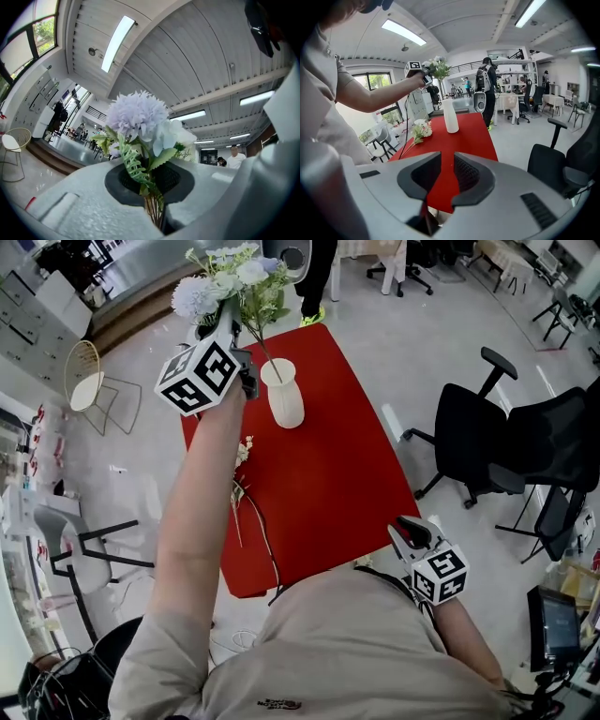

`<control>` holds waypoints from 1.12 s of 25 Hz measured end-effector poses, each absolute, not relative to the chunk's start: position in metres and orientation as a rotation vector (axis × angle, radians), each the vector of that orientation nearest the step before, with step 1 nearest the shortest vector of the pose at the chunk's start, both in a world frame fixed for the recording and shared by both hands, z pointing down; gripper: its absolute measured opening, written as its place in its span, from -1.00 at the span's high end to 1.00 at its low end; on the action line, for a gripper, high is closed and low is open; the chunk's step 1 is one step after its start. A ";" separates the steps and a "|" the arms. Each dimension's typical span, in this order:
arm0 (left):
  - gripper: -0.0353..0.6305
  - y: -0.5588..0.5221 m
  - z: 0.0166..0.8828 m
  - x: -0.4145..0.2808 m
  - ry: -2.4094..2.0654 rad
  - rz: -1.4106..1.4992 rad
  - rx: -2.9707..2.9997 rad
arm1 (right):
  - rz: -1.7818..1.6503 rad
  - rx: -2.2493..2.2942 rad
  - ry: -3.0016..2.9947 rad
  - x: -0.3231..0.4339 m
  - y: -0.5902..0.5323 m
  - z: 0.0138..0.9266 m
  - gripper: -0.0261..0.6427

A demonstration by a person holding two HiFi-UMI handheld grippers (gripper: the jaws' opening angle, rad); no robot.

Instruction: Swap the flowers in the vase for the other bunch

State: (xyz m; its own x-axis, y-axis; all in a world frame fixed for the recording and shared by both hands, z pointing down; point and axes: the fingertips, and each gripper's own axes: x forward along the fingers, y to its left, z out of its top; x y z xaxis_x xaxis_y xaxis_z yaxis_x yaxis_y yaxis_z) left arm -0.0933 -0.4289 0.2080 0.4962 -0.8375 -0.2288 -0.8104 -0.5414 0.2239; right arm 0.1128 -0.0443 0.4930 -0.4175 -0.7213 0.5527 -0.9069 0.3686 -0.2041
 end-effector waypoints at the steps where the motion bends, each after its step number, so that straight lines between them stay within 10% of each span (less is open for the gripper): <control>1: 0.78 -0.431 0.211 -0.092 -1.462 -0.472 2.649 | 0.692 1.425 -2.261 0.113 -0.045 0.493 0.65; 28: 0.78 -0.439 0.288 -0.083 -1.454 -0.408 2.649 | 0.717 1.403 -2.242 0.114 -0.054 0.502 0.65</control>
State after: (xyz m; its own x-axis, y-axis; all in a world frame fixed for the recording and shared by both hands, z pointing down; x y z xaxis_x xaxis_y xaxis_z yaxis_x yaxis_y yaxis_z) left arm -0.0834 -0.4395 0.2875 0.5103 -0.8391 -0.1884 -0.8145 -0.5419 0.2073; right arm 0.1145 -0.0544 0.5017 -0.4171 -0.7021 0.5771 -0.9067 0.3652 -0.2111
